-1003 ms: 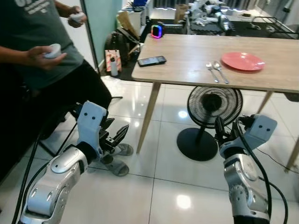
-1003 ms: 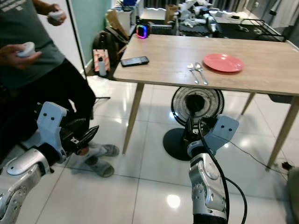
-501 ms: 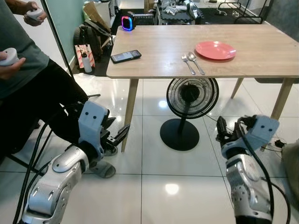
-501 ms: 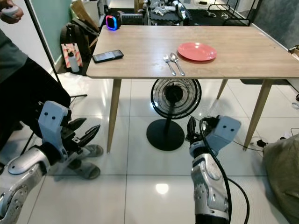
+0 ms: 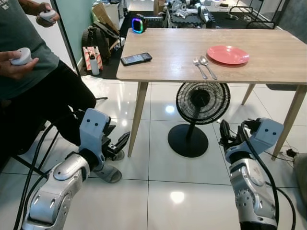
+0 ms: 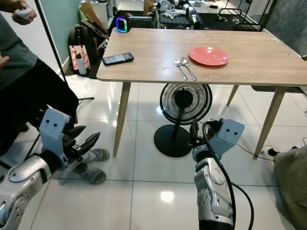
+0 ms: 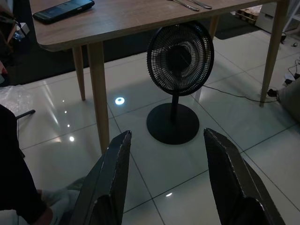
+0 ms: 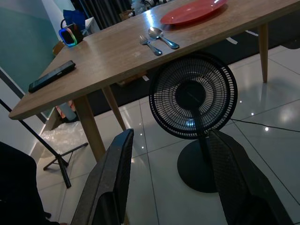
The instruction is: Setting the table
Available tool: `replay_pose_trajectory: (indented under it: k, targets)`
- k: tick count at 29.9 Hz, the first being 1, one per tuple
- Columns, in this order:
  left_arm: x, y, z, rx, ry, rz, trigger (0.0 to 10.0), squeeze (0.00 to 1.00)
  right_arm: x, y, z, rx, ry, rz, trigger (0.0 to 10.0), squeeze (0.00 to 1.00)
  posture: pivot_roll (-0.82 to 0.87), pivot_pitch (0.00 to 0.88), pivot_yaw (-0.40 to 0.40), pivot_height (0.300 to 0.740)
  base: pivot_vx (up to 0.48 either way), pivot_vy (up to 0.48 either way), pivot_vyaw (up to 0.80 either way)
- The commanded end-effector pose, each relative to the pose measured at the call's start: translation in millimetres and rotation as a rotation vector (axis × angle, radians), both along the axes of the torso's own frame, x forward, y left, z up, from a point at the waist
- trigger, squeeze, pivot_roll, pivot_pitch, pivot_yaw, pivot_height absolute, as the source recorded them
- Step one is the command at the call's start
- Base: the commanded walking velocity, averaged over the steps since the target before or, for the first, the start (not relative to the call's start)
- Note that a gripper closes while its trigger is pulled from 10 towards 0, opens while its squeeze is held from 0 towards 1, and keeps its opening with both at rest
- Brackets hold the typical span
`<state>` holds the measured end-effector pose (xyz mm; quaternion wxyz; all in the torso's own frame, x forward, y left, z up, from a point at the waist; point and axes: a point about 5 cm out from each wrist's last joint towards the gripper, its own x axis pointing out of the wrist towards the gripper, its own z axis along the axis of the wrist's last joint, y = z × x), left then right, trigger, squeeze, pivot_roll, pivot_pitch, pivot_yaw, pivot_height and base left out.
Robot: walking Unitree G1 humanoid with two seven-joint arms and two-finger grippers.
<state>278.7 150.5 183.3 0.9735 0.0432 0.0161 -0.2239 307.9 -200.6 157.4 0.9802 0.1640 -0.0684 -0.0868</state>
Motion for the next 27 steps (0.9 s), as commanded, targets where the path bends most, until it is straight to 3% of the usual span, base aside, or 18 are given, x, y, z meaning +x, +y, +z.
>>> replay_pose_trajectory:
  k: [1, 27]
  targets:
    - [-1.1, 1.5, -6.1, 0.006, 0.017, 0.004, 10.0, 0.0, -1.4, -1.4, -6.3, -0.011, 0.027, -0.003, 10.0, 0.0, 0.0, 0.01, 0.072, 0.74, 0.0, 0.0, 0.0]
    - [0.0, 0.3, -5.6, 0.004, 0.012, 0.006, 10.0, 0.0, -2.9, 0.6, -7.3, -0.064, 0.028, 0.006, 10.0, 0.0, 0.0, 0.018, 0.073, 0.74, 0.0, 0.0, 0.0]
